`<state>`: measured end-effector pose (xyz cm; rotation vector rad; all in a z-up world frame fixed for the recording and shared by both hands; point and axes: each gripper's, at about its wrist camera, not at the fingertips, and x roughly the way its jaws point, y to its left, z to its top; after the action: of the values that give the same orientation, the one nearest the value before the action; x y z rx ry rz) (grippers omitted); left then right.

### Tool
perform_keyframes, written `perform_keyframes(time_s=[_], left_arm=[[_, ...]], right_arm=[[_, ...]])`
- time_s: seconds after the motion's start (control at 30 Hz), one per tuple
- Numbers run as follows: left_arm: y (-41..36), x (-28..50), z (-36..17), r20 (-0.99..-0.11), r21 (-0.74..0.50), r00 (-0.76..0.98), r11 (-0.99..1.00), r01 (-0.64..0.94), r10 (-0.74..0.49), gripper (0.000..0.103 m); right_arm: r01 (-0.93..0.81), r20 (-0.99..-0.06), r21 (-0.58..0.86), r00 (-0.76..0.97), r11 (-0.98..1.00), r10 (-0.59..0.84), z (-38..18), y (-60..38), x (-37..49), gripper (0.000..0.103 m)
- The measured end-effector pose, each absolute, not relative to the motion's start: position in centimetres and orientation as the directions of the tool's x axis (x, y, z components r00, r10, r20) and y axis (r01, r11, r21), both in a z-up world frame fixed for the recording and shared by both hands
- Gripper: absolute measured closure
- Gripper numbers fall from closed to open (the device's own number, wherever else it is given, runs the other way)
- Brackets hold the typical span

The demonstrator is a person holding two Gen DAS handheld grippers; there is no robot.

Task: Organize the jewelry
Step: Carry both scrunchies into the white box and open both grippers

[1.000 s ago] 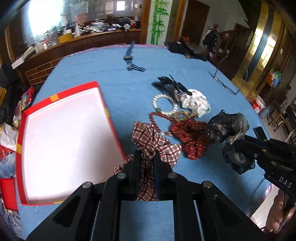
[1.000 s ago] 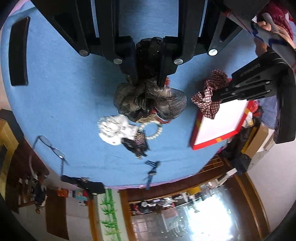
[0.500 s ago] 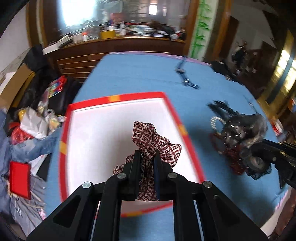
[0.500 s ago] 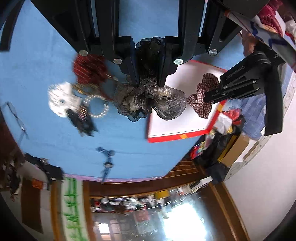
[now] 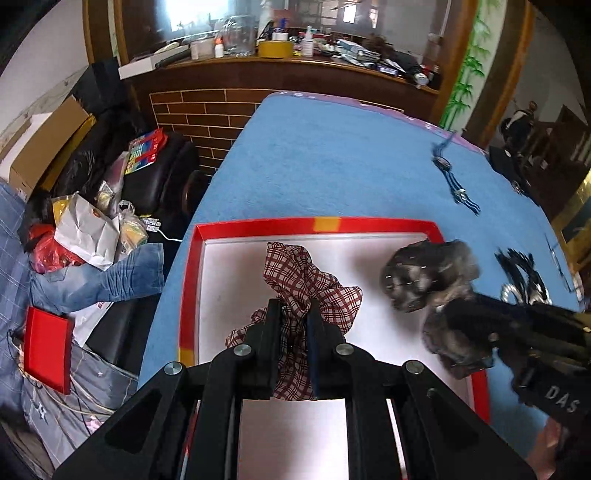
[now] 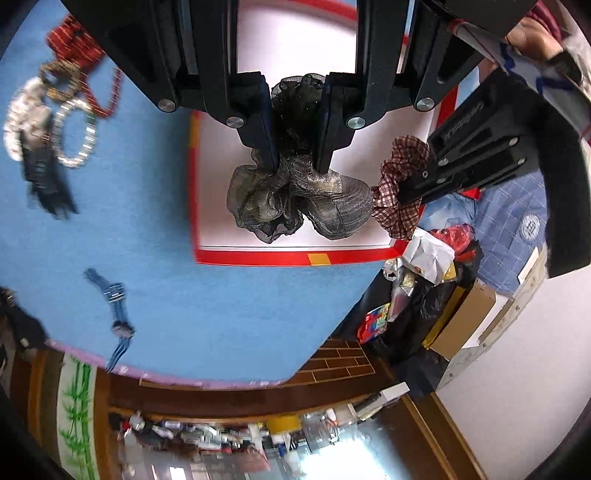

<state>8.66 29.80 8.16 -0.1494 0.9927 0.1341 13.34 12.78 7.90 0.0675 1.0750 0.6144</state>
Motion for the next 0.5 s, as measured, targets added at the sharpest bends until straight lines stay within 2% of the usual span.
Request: perform_keyframes(time_s=[0.33,0.5], left_arm=[[32.3,11.5,5.5,-0.851,-0.086,0.523,0.972,-0.217,0.041,0.091],[32.4,11.8,4.9,-0.845,-0.077,0.532,0.974,-0.214,0.05,0.087]], right_arm=[[-0.412,-0.816,0.352,0.306,0.841,0.491,5.3,16.4,16.4,0.08],[-0.397,-0.821,0.354,0.301,0.847,0.485,4.3,16.8,17.1,0.071]])
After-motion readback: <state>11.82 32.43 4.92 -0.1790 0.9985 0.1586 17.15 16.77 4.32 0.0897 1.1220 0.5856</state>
